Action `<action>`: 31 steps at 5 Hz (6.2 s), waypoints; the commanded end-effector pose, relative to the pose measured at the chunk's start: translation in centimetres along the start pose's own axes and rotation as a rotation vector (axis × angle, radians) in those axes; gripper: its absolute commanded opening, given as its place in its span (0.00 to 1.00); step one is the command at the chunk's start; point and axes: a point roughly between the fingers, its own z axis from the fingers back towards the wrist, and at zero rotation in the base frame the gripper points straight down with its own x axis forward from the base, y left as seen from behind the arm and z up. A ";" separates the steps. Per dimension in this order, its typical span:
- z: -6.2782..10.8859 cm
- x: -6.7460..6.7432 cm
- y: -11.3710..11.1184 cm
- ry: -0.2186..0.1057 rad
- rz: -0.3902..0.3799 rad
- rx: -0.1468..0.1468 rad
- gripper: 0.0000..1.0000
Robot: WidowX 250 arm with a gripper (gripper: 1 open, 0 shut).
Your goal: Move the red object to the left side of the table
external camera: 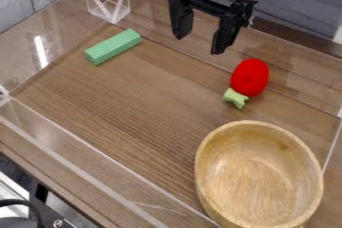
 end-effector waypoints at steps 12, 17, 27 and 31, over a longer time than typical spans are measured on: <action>-5.1 6.6 -5.0 -0.186 -0.040 0.043 1.00; -3.1 6.6 -4.3 -0.216 -0.019 0.033 1.00; -1.7 7.7 -2.9 -0.258 -0.024 0.018 1.00; -6.1 8.1 -5.8 -0.174 -0.096 -0.001 0.00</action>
